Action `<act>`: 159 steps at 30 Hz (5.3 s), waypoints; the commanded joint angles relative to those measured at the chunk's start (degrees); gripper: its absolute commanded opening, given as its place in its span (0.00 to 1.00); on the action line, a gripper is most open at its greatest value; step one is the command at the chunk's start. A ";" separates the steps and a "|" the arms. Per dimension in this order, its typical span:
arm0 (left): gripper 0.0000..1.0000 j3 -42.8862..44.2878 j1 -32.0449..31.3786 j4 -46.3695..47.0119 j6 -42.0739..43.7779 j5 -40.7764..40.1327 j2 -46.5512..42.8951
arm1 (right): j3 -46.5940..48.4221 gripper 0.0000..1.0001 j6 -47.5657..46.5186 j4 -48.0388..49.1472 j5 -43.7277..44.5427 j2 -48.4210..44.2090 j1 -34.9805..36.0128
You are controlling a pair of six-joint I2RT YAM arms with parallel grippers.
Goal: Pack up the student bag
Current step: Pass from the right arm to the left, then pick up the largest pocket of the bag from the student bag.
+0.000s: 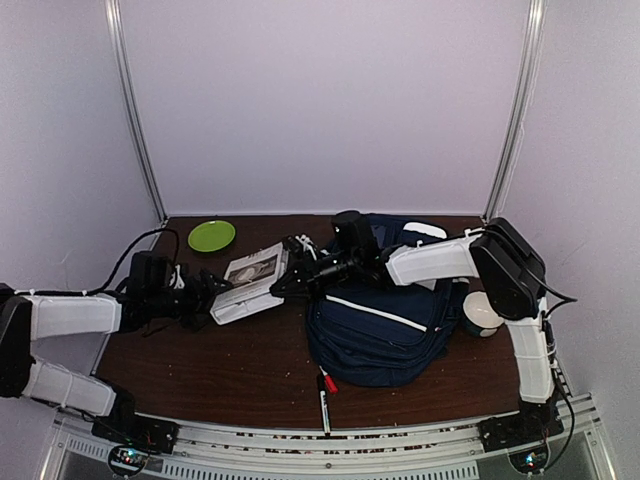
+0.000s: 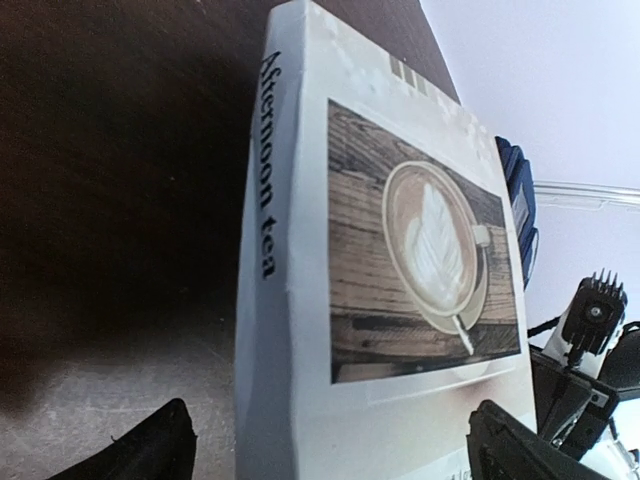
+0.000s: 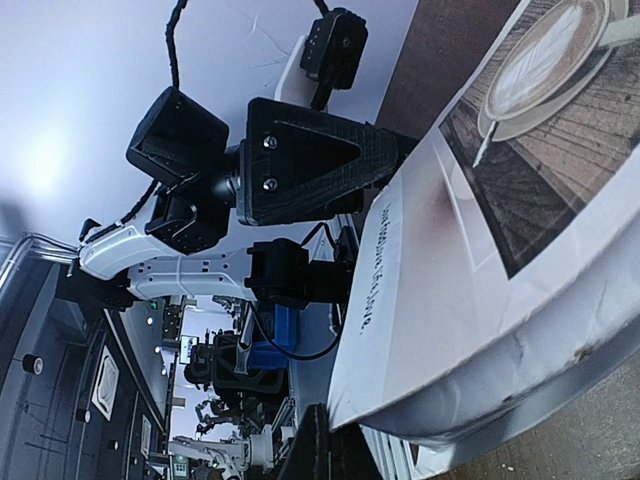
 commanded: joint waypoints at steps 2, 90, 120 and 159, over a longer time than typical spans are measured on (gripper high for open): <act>0.98 -0.78 -2.42 20.58 -12.02 5.10 6.77 | -1.41 0.00 -0.80 4.32 -1.49 -1.53 -0.55; 0.38 27.91 -6.16 -31.22 31.28 22.10 -9.00 | -22.18 0.60 -93.04 -65.01 50.37 -53.05 -0.50; 0.38 27.03 -6.12 -47.93 41.02 20.92 -11.16 | -28.30 0.60 -94.72 -55.60 59.20 -45.39 12.32; 0.33 28.16 -8.23 -58.05 51.50 32.97 -15.20 | -5.27 0.00 -88.39 -61.68 68.84 -44.87 2.41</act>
